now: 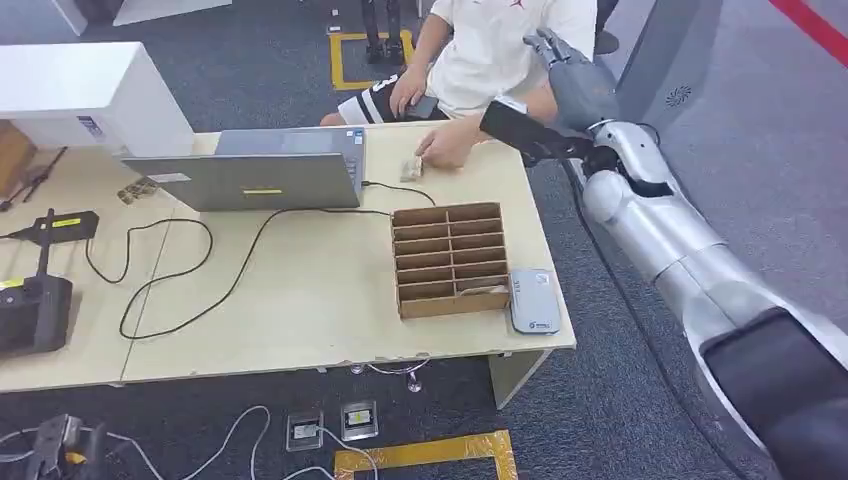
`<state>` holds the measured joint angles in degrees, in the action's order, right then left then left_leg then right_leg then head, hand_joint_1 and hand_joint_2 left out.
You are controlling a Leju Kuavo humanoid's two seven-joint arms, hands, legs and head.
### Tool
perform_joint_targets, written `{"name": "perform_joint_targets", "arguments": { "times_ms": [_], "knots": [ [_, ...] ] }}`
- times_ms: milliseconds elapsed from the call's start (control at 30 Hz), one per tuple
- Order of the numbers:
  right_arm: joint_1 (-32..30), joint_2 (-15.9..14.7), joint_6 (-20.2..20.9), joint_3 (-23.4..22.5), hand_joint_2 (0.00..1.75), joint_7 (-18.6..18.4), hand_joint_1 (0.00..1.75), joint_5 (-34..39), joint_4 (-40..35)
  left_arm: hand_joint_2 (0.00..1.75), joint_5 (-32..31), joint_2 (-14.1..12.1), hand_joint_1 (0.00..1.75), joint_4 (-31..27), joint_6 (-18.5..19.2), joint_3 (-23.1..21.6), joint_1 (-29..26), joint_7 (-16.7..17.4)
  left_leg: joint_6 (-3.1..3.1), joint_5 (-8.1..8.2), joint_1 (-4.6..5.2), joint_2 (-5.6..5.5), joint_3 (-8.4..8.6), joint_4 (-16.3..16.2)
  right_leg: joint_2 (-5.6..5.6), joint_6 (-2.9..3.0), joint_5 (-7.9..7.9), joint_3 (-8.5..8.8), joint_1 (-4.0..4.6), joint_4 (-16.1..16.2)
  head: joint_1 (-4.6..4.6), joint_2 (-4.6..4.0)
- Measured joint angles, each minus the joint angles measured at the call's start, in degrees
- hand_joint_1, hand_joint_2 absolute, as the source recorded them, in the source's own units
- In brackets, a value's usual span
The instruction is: Pass the card to the sensor for recognition and then transmit it.
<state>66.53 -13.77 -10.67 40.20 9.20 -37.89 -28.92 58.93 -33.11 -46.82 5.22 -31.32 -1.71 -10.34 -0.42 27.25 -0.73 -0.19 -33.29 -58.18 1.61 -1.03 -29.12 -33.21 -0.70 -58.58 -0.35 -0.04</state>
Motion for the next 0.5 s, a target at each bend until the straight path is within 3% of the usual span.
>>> {"name": "perform_joint_targets", "arguments": {
  "times_ms": [67,233,500],
  "knots": [
    [0.0,0.0,1.8,-0.9,1.75,0.4,0.00,4.6,-1.3,0.00,0.4,-0.1,0.00,0.1,0.0,-0.4,0.1,-0.4,0.00,0.00,0.00,0.02,0.03,0.0,-0.02,0.00,0.00,0.00,0.00,0.0,-0.02,0.00],
    [-2.6,-2.1,6.4,-3.2,1.75,-2.6,0.00,11.7,-11.1,0.00,0.4,-0.2,0.00,0.7,0.0,-1.5,0.4,-2.2,0.00,0.00,0.00,0.02,0.06,0.0,-0.01,0.00,0.00,0.03,0.00,0.0,-0.02,0.00],
    [-14.1,-5.6,15.2,-7.3,1.75,-8.6,0.00,14.5,-33.4,0.00,-2.4,0.0,0.00,2.6,0.0,-3.5,1.8,-5.5,-0.01,0.03,-0.01,0.04,0.10,0.0,-0.03,0.00,0.00,0.09,0.01,0.0,-0.02,0.00]
  ]
}}
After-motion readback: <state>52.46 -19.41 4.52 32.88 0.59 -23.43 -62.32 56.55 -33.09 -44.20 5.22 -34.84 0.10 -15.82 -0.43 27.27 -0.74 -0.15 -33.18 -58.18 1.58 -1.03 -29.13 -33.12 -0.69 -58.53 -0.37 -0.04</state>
